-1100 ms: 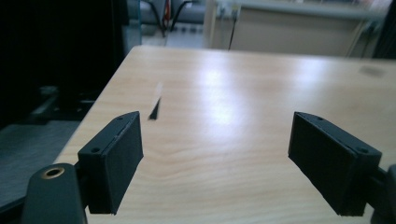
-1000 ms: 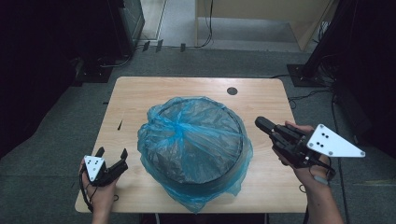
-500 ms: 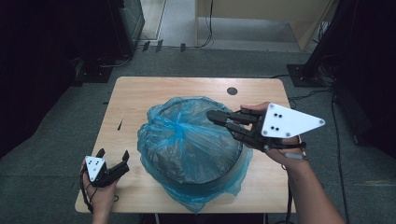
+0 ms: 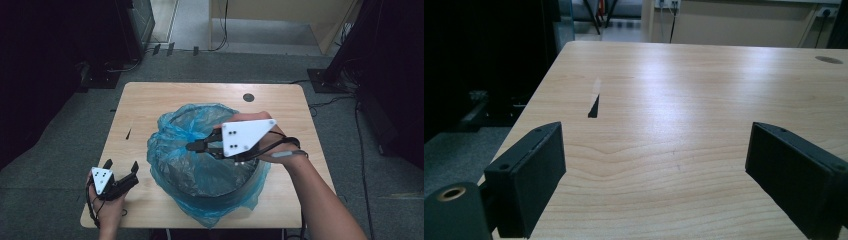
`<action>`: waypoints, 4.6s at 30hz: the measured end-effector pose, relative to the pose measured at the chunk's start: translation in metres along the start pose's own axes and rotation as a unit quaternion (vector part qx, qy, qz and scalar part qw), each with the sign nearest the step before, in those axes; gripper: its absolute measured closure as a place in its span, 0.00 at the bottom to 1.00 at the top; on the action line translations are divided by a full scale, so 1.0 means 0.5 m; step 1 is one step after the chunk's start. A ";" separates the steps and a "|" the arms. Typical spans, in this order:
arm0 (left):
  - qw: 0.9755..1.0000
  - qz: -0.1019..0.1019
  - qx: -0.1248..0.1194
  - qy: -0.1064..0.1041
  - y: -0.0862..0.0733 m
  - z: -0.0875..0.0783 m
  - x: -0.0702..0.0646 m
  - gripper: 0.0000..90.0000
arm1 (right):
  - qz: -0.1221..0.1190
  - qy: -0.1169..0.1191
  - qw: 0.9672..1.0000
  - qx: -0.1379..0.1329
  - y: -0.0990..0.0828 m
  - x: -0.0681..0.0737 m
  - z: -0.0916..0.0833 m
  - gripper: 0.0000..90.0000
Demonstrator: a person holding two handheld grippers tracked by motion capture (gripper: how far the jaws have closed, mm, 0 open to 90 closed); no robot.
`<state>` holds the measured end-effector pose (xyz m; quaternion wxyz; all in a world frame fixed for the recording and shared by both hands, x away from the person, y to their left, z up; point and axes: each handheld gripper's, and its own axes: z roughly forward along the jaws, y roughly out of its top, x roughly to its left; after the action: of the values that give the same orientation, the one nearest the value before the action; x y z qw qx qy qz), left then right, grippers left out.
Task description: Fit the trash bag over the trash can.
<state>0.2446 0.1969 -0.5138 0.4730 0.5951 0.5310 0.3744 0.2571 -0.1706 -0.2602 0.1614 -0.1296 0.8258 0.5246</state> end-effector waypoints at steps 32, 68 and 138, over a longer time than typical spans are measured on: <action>1.000 0.002 0.000 -0.003 0.000 0.001 -0.002 0.11 | 0.020 0.143 0.976 0.161 -0.010 -0.004 0.104 1.00; 1.000 0.007 -0.004 0.000 0.000 0.000 -0.005 0.11 | 0.024 0.126 0.971 0.202 -0.005 -0.027 0.079 1.00; 1.000 0.009 -0.006 0.006 -0.001 -0.002 -0.008 0.11 | 0.214 -0.626 0.741 -0.119 -0.146 0.157 -0.220 1.00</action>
<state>0.2429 0.1930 -0.5139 0.4695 0.5950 0.5261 0.3856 0.1989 -0.3044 -0.3083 0.5087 0.3895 0.4758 0.6026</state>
